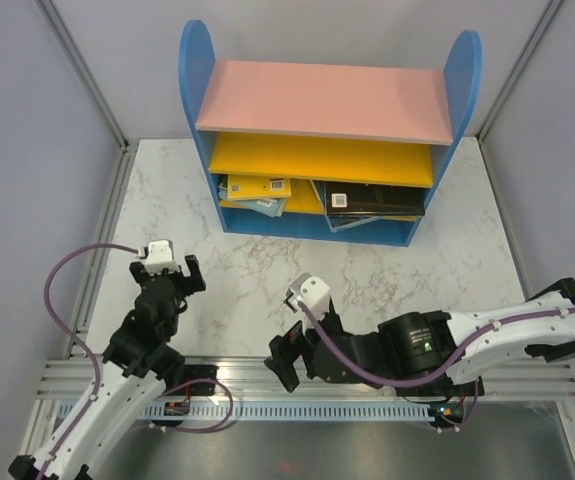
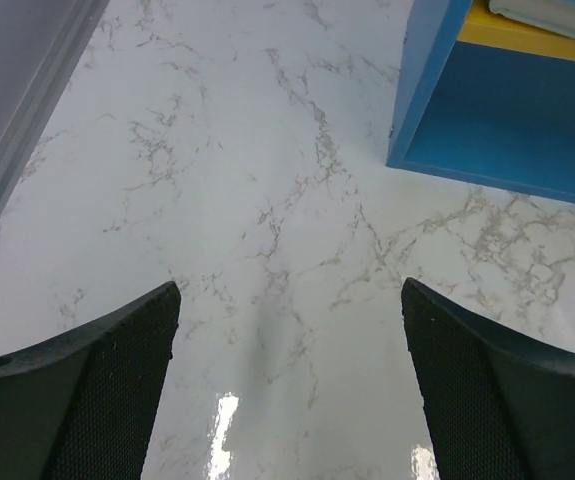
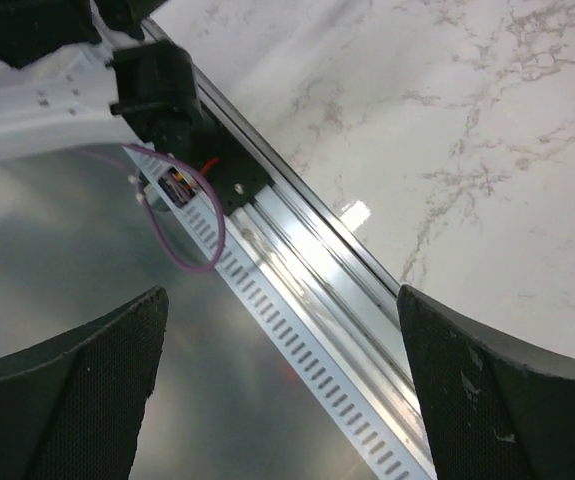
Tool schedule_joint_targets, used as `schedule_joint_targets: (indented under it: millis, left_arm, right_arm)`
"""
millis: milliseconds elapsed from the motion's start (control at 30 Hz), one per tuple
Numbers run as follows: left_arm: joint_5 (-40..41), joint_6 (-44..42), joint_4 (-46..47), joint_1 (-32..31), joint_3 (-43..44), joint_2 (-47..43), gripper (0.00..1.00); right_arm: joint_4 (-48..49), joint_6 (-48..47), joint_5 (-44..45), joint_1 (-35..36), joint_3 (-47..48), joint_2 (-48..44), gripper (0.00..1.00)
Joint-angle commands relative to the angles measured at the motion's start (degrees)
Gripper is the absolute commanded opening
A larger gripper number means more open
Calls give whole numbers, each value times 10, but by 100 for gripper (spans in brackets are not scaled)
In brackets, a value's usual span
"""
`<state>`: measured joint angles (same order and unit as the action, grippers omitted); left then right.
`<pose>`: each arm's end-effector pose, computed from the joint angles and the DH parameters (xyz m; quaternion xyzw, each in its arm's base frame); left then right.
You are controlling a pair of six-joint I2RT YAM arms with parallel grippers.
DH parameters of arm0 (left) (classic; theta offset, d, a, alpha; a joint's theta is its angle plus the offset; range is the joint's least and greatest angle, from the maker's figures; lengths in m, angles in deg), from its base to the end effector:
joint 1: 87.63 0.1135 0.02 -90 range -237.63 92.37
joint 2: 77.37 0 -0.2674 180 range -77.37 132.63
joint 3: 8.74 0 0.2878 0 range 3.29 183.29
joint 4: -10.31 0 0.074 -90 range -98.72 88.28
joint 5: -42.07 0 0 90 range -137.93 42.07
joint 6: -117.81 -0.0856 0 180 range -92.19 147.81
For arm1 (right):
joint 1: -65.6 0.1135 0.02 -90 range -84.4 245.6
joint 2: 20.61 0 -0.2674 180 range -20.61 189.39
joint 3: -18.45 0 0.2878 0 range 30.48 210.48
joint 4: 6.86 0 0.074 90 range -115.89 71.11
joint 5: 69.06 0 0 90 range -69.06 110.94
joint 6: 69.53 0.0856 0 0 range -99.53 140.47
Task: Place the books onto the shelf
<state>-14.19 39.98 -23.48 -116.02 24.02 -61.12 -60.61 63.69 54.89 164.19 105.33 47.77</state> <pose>0.1791 -0.0427 0.2270 -0.0616 0.7872 0.0226 0.6132 0.0005 0.3165 0.3697 -0.2757 0.8145 0.3308 0.3889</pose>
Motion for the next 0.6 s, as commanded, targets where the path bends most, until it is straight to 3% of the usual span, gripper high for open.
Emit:
schedule_joint_targets:
  millis: [0,133,233,333,567]
  left_arm:
    - [49,-51,162,3,-40,27,93]
    - [23,-67,292,14,-85,117,95]
    - [-32,-87,391,47,-92,232,95]
    - [-35,-115,491,80,-86,313,94]
    - [-132,-48,630,183,-81,466,94]
  right_arm:
    - [-67,-16,139,47,29,35,98]
    - [-141,33,189,49,65,45,98]
    - [-134,30,217,49,37,25,98]
    - [-130,22,258,49,20,8,98]
    - [-80,15,309,49,-58,-27,98]
